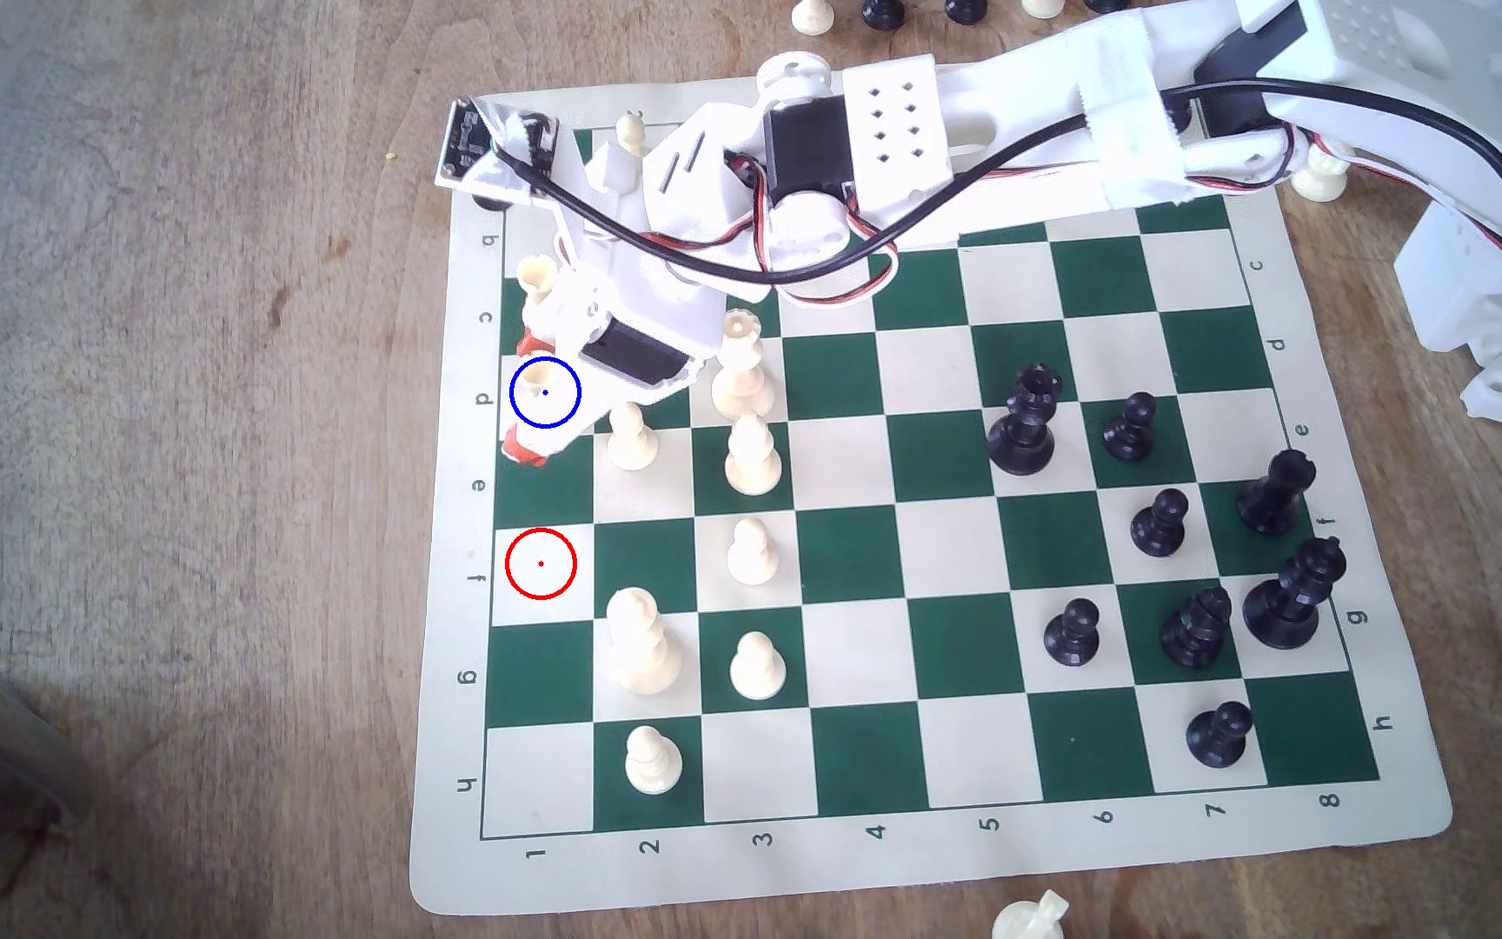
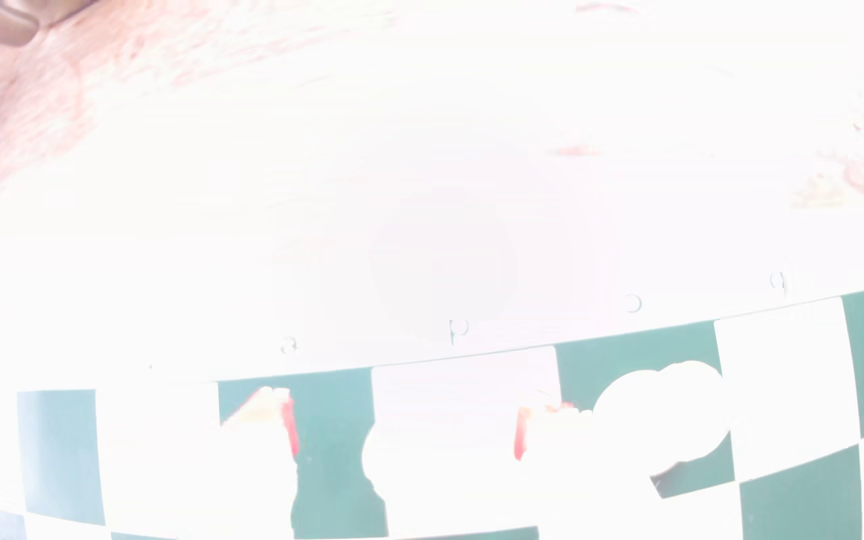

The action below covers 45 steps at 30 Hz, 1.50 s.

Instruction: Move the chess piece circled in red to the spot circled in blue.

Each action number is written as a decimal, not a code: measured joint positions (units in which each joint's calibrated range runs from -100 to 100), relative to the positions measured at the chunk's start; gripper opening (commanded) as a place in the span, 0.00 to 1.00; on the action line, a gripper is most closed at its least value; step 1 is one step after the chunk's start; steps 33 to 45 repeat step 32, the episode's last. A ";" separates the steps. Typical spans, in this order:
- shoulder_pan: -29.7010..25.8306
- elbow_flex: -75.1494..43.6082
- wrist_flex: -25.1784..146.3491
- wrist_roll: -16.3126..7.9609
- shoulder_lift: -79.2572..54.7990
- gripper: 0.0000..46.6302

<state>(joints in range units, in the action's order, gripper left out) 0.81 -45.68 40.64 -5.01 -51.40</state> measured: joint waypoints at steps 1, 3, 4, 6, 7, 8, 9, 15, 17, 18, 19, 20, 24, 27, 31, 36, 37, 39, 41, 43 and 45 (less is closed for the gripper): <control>0.29 0.00 0.00 0.00 0.00 0.54; 0.44 0.00 0.00 0.00 0.00 0.54; 0.52 0.00 0.00 0.00 0.00 0.54; 0.52 0.00 0.00 0.00 0.08 0.53; 0.52 0.00 0.00 0.00 0.17 0.53; 0.52 0.09 0.00 0.00 0.75 0.50; 0.52 0.90 0.00 0.00 1.93 0.34; 0.00 22.96 -11.08 -0.83 25.81 0.00; -0.59 36.51 -18.41 -0.59 34.44 0.00; -0.88 43.92 -22.55 -0.15 38.88 0.00; -1.33 59.29 -31.47 1.17 47.59 0.00; -1.40 66.88 -35.78 1.61 52.12 0.00; 1.84 100.32 -61.51 4.40 76.33 0.00; 3.54 114.41 -78.88 4.49 92.84 0.00; 3.91 126.80 -102.23 5.03 112.53 0.00; 3.69 131.77 -109.40 5.03 118.48 0.00; 3.69 131.77 -109.40 5.03 118.48 0.00; 3.69 131.77 -109.40 5.03 118.48 0.00; 3.69 131.77 -109.40 5.03 118.48 0.00; 3.69 131.77 -109.40 5.03 118.48 0.00; 3.69 131.77 -109.40 5.03 118.48 0.00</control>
